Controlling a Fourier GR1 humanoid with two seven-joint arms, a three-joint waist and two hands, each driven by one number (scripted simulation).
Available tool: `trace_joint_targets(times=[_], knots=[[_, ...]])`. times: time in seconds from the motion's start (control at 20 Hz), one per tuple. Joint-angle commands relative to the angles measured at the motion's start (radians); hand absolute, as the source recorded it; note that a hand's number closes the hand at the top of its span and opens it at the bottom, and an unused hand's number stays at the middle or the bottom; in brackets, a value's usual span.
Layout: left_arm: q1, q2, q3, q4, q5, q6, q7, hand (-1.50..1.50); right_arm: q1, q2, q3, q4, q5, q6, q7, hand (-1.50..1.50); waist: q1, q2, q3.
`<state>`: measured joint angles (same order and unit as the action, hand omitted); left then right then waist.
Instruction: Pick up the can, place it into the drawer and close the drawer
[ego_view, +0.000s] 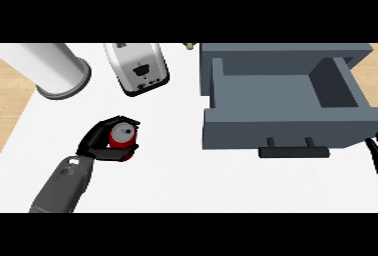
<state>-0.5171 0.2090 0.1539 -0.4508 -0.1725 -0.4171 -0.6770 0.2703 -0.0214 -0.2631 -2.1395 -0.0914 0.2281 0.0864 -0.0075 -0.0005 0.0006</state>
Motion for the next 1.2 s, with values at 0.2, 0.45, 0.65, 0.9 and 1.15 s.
trace_joint_targets(times=[0.2, 0.45, 0.65, 0.9, 1.15], knots=[[-0.005, -0.051, -0.004, -0.076, 0.05, -0.053, 0.072, 1.5, -0.077, 0.002, 0.024, 0.05, 0.032, -0.053, 0.008, -1.5, 0.004, 0.001, -0.001], [0.101, -0.088, 0.046, -0.248, 0.124, 0.048, 0.14, 1.5, 0.056, 0.01, 0.01, -0.069, -0.021, -0.01, 0.008, -1.5, 0.012, -0.005, 0.0], [0.138, -0.053, 0.193, -0.265, 0.191, 0.255, 0.147, 1.5, 0.051, 0.021, 0.037, -0.02, 0.034, -0.055, -0.024, -1.5, 0.041, -0.006, 0.002], [0.169, -0.168, 0.127, -0.528, 0.209, 0.354, 0.289, 1.5, 0.054, 0.021, 0.039, -0.031, 0.003, -0.041, -0.037, -1.5, 0.014, -0.004, 0.0], [0.213, -0.203, 0.024, -0.749, 0.192, 0.391, 0.464, 1.5, -0.013, -0.045, -0.064, 0.04, -0.061, -0.003, -0.046, -1.5, 0.012, -0.002, 0.0]])
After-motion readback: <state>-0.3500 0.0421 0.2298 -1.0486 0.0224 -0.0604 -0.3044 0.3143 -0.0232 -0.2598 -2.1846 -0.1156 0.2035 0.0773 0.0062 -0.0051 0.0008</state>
